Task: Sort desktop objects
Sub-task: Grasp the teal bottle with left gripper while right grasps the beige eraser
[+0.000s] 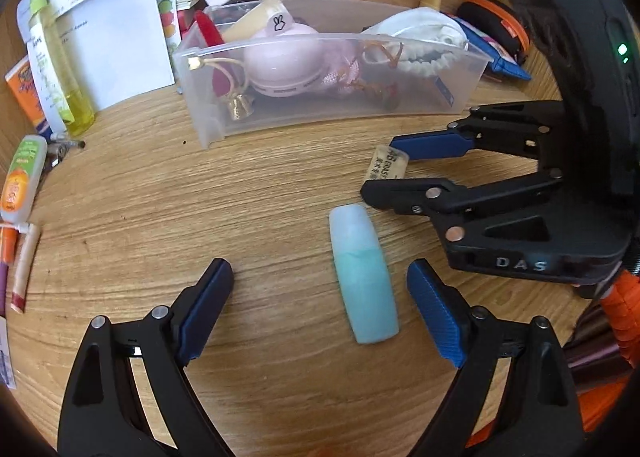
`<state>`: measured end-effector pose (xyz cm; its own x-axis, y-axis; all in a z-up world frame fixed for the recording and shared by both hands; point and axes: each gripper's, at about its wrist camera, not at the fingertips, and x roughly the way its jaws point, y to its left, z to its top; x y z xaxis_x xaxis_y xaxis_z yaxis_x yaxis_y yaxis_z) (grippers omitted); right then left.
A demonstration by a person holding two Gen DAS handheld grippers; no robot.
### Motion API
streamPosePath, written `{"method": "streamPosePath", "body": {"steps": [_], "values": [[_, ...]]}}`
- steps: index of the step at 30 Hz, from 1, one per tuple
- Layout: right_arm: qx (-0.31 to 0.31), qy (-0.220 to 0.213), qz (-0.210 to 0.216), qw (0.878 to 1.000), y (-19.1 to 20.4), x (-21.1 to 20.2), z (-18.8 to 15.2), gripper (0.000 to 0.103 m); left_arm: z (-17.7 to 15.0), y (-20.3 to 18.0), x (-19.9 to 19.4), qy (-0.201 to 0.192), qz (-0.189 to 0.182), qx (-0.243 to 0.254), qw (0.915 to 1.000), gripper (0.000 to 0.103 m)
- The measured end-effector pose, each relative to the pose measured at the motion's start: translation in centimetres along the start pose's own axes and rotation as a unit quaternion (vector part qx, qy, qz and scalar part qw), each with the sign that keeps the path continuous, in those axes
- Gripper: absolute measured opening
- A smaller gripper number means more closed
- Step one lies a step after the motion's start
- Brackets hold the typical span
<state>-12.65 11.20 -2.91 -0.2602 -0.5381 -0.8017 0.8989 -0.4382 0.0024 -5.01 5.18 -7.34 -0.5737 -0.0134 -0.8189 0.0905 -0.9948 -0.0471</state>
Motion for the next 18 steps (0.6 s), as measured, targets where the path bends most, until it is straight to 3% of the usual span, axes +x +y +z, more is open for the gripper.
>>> {"method": "streamPosePath", "body": {"steps": [7,13,18], "values": [[0.026,-0.023,0.001,0.999,-1.3,-1.9,-0.3,0.038,0.1,-0.5,0.7,0.004,0.017,0.010,0.9998,0.101],[0.048,-0.048,-0.001,0.998,-2.4,-3.9,-0.6,0.038,0.0,-0.5,0.9,-0.020,0.028,-0.006,0.9994,0.102],[0.056,-0.063,0.001,0.996,-2.9,-4.9,-0.7,0.038,0.6,-0.7,1.2,0.004,0.037,-0.017,0.9992,0.103]]}}
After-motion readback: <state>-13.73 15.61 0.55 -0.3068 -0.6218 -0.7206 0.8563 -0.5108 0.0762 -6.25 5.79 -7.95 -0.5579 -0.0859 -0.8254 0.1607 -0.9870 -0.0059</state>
